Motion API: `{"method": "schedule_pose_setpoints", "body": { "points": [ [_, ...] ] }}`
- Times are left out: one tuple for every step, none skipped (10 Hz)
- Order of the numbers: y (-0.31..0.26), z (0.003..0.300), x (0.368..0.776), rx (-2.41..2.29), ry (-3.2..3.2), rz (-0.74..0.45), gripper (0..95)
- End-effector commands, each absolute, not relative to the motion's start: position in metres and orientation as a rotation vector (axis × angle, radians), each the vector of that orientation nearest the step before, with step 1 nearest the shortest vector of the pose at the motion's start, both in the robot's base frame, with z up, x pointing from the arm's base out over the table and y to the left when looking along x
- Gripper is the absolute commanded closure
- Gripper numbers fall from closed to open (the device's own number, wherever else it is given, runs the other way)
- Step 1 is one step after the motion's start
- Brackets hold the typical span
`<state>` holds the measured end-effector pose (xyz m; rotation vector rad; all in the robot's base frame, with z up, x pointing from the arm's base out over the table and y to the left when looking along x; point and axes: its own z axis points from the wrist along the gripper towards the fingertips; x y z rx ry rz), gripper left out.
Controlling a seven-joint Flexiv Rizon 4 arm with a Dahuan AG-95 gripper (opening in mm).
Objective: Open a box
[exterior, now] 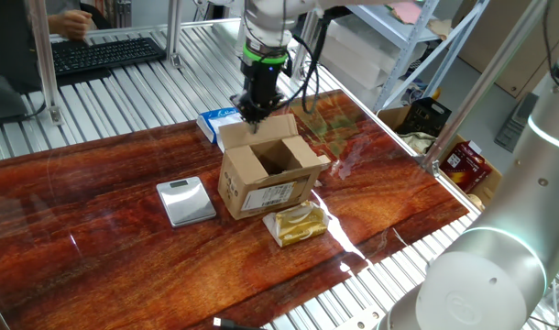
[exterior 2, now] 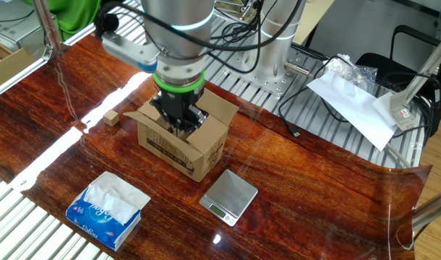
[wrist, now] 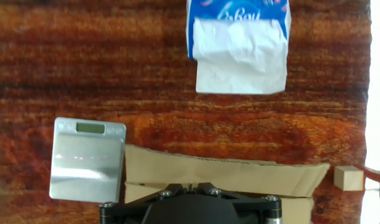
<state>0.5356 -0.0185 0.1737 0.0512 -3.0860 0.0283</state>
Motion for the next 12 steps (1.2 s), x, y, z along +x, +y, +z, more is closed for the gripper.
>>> {"method": "schedule_pose_setpoints", "body": {
  "points": [
    [-0.021,0.173,0.529,0.062,-3.094,0.036,95.0],
    [-0.023,0.172,0.524,0.065,-3.101,0.035,95.0],
    [-0.025,0.170,0.521,0.062,-3.107,0.030,95.0],
    [-0.027,0.169,0.519,0.066,-3.109,0.024,95.0],
    [-0.030,0.167,0.516,0.072,-3.112,0.018,95.0],
    [-0.032,0.165,0.513,0.081,-3.114,0.012,95.0],
    [-0.033,0.164,0.510,0.083,-3.115,0.007,95.0],
    [-0.035,0.162,0.507,0.084,-3.117,0.006,95.0],
    [-0.037,0.160,0.506,0.089,-3.121,0.005,95.0],
    [-0.041,0.157,0.504,0.105,-3.124,0.003,95.0],
    [-0.044,0.154,0.502,0.114,-3.131,-0.001,95.0],
    [-0.045,0.152,0.501,0.116,-3.136,-0.001,95.0]
  ]
}}
